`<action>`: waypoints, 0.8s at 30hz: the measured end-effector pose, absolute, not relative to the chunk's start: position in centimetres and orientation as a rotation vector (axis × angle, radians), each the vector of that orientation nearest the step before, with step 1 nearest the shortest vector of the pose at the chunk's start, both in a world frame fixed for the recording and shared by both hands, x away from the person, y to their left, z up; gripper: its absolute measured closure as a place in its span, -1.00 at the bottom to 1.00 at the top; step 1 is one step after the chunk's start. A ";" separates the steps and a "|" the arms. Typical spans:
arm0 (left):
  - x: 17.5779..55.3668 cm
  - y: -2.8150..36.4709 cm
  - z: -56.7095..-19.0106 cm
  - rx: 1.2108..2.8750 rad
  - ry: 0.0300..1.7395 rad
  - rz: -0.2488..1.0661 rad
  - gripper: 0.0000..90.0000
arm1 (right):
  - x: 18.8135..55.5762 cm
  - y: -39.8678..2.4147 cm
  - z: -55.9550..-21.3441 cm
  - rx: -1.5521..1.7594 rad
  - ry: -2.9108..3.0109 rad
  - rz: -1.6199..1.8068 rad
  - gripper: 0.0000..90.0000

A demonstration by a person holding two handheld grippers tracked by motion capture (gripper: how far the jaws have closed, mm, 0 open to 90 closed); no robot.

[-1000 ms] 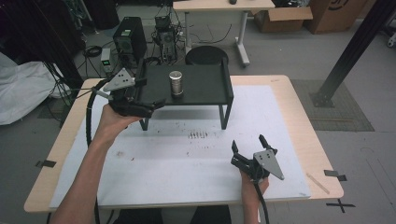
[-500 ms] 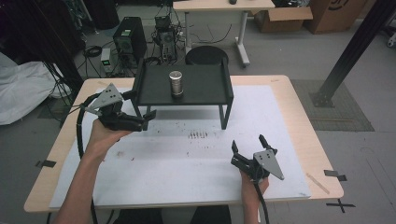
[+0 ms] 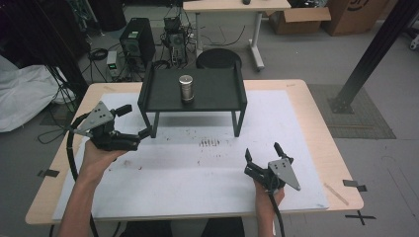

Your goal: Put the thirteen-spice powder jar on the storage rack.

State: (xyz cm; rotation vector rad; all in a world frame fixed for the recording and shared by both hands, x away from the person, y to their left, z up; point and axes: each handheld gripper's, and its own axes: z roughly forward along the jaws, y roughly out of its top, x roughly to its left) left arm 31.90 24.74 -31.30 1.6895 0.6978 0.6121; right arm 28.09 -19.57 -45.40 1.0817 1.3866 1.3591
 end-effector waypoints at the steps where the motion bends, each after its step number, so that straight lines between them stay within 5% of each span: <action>1: 31.8 24.9 -31.4 1.686 0.701 0.615 -0.99 | 28.1 -19.6 -45.4 1.079 1.386 1.358 -0.88; 24: 29.6 28.8 -37.0 1.612 0.790 0.667 -0.99 | 28.1 -19.6 -45.4 1.079 1.385 1.358 -0.88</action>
